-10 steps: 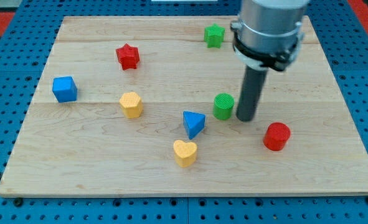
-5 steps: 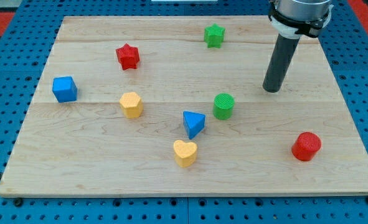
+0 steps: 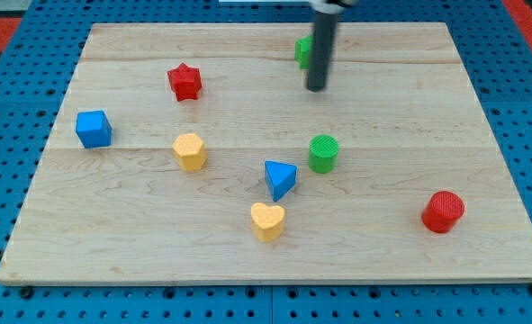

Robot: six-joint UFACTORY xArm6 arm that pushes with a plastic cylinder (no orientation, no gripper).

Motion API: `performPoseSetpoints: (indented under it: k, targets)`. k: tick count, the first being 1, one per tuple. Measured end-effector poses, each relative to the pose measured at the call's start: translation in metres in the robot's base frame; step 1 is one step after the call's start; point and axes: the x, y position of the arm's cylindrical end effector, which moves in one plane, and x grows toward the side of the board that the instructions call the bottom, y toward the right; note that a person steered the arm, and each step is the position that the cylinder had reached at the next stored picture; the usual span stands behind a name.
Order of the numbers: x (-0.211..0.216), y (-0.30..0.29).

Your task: Move the red star slightly towards the green star

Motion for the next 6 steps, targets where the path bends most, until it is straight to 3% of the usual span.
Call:
performPoseSetpoints:
  k: [2, 3, 4, 5, 6]
  targets:
    - [-0.053, -0.182]
    - [-0.045, -0.22]
    - [0.016, -0.219]
    - [0.028, -0.162]
    - [-0.002, -0.146]
